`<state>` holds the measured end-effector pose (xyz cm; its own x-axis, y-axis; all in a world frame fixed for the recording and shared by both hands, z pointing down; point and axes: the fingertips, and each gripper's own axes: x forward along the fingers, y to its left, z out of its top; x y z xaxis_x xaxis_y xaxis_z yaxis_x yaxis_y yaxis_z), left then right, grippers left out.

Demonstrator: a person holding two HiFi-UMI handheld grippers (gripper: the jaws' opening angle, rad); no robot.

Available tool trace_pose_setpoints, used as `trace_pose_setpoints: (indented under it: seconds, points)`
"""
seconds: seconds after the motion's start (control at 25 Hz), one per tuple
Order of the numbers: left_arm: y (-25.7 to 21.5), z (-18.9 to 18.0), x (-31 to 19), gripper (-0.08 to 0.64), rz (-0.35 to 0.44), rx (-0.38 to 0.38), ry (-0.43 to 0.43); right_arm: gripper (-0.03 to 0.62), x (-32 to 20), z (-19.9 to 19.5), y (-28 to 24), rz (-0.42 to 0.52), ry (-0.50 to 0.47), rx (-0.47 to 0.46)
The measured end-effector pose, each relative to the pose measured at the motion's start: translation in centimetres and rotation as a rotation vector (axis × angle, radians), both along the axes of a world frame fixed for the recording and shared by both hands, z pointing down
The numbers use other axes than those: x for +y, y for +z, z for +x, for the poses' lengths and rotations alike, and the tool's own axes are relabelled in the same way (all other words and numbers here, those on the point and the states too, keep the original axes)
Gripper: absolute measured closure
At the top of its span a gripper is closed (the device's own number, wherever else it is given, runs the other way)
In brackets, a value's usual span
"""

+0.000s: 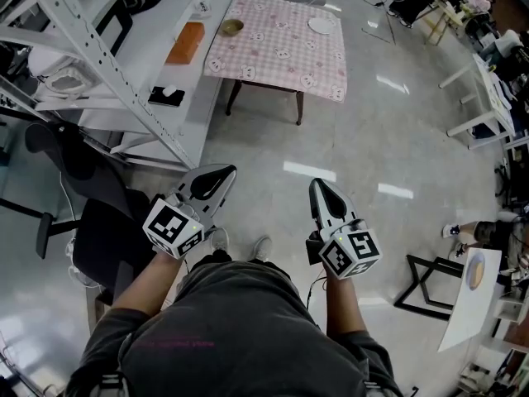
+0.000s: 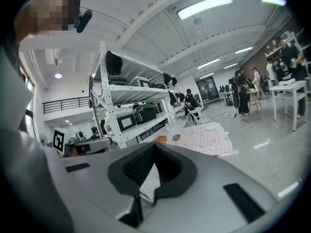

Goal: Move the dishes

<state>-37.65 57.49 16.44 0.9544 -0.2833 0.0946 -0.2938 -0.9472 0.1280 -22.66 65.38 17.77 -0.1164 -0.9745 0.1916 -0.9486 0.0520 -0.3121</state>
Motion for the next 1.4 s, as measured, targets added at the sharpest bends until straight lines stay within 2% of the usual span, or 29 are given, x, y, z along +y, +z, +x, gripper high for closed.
trace_pose_setpoints:
  seconds: [0.36, 0.96, 1.4]
  points:
    - [0.2, -0.1, -0.5, 0.548, -0.001, -0.004, -0.007, 0.588, -0.4, -0.3, -0.3, 0.005, -0.016, -0.003]
    - [0.4, 0.1, -1.1, 0.473, -0.001, -0.013, -0.012, 0.583, -0.7, 0.3, -0.4, 0.005, 0.013, 0.006]
    - [0.4, 0.3, -1.2, 0.438, 0.001, -0.02, -0.019, 0.551, -0.7, 0.6, -0.4, 0.009, 0.016, -0.001]
